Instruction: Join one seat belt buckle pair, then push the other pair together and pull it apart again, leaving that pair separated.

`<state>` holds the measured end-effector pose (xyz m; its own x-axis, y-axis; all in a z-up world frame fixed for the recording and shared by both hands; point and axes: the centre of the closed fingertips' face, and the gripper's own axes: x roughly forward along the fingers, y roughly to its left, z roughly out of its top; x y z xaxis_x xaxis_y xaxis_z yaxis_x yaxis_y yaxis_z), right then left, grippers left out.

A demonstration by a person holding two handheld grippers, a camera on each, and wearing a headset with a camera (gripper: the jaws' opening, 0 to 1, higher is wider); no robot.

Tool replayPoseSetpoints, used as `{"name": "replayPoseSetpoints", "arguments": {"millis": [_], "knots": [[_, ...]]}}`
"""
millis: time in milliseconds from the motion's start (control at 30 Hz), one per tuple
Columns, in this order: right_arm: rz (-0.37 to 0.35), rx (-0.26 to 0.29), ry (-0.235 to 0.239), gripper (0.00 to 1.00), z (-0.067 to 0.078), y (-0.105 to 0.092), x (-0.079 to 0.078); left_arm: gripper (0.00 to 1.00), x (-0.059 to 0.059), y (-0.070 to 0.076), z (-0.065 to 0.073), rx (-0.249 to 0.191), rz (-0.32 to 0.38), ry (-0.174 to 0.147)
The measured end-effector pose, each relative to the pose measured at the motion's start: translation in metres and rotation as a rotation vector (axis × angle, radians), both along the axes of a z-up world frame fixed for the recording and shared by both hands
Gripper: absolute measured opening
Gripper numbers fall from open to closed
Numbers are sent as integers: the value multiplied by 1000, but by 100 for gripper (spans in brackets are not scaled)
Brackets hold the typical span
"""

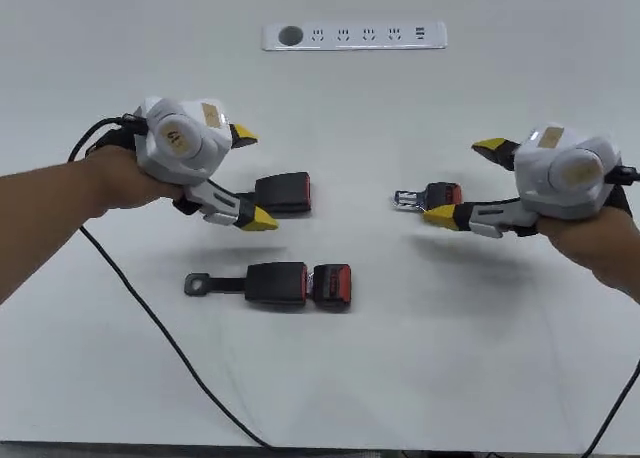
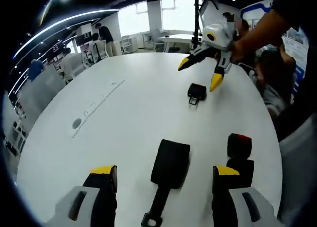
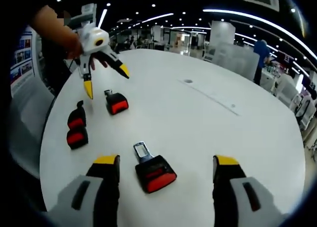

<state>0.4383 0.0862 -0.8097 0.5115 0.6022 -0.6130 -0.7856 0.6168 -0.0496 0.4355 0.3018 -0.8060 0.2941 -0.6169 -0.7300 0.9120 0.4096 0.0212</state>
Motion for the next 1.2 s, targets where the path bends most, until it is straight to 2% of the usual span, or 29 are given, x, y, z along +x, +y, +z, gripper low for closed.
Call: {"name": "replayPoseSetpoints", "arguments": {"millis": [33,133,167,233,300,367,433,500,533,567,600,700,767,833,900,967,1100,1200], "knots": [[-14,4,-11,81,3,1,-2,83,-3,2,3,-22,30,2],[-50,10,-27,84,8,3,-7,87,-9,7,10,-47,96,7],[-62,15,-34,84,10,4,-9,88,-11,11,11,-47,140,11],[-76,23,-45,87,13,5,-11,90,-14,15,12,-38,167,14],[-125,38,-63,89,19,4,-13,92,-18,12,21,-112,230,9],[-156,38,-79,92,22,1,-15,94,-20,16,27,-139,287,-4],[-185,52,-93,96,27,0,-17,98,-24,16,32,-163,315,-2],[-218,70,-102,100,32,0,-22,100,-27,20,37,-183,352,-19],[-224,73,-102,100,33,0,-25,100,-31,22,39,-205,382,-13],[-241,81,-101,100,35,0,-29,100,-32,22,41,-216,391,-12],[-247,84,-102,100,36,1,-32,100,-39,22,44,-246,410,-6],[-251,92,-102,100,38,5,-44,100,-53,25,48,-252,417,-31],[-245,75,-116,100,40,6,-52,100,-63,29,51,-266,435,-30],[-244,88,-118,100,42,8,-59,100,-70,34,54,-283,456,-44],[-252,91,-119,100,42,7,-64,100,-77,40,55,-291,474,-39],[-261,98,-122,100,43,6,-69,100,-84,45,58,-295,485,-54],[-273,110,-127,100,45,9,-82,100,-94,52,61,-311,507,-55],[-280,104,-130,100,46,11,-93,100,-108,61,67,-343,545,-63]]}}
